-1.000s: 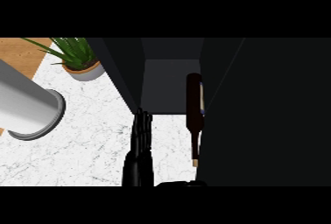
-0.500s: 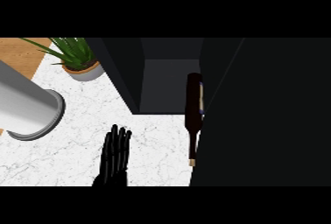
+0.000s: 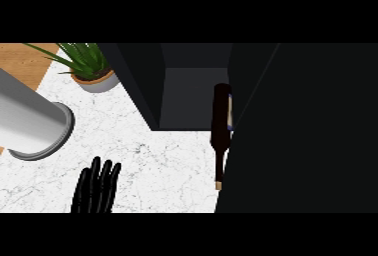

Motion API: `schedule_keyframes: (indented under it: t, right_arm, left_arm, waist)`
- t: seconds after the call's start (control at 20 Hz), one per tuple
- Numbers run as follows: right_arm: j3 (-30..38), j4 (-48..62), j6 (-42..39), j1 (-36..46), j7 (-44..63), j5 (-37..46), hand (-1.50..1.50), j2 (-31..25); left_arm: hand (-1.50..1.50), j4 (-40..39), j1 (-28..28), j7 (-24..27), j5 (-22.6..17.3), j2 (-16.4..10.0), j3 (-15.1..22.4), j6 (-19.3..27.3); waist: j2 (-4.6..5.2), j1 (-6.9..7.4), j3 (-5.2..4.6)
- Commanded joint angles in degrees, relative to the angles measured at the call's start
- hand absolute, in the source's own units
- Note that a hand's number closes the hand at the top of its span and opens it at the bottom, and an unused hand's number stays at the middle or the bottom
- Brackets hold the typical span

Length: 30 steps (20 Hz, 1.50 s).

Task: Pick up the wine, place it into the cabinet and close the cabinet

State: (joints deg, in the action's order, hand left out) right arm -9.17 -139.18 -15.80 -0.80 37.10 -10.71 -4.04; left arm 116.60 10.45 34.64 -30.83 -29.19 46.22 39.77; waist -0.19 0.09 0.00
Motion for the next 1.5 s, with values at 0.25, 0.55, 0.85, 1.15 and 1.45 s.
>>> schedule_keyframes:
  t: [0.25, 0.55, 0.85, 1.15, 1.45]
  right_arm:
    - [-8.39, -8.89, 1.51, -7.25, 8.33, -8.71, 1.5, 2.74]
    - [-23.37, -9.61, -0.42, -5.64, 8.22, -1.09, 1.5, 3.7]
    - [-34.46, -10.37, 4.65, -6.05, 9.05, 4.59, 1.5, 4.05]
    - [-45.48, -6.72, 15.0, -1.14, 8.51, 12.29, 1.5, 4.02]
    - [-48.17, -0.11, 22.8, 4.77, 3.78, 15.26, 1.5, 3.94]
  left_arm:
    - [-1.5, 5.72, 5.84, 0.68, -6.26, -7.2, -10.64, -6.47]
    - [-1.5, 5.82, 8.28, 2.13, -11.02, -9.84, -19.0, -11.37]
    - [-1.5, 4.89, 14.83, 3.23, -15.68, -13.73, -27.46, -17.89]
    - [-1.5, 4.71, 18.68, 2.78, -17.82, -15.76, -31.54, -23.9]
    - [-1.5, 4.12, 15.7, -0.86, -21.84, -17.04, -36.63, -26.21]
  waist:
    - [-0.06, -0.05, -0.02]
    - [-0.28, 0.01, -0.12]
    - [-0.4, -0.15, -0.14]
    - [-0.52, 0.38, -0.19]
    - [-0.36, 0.43, -0.18]
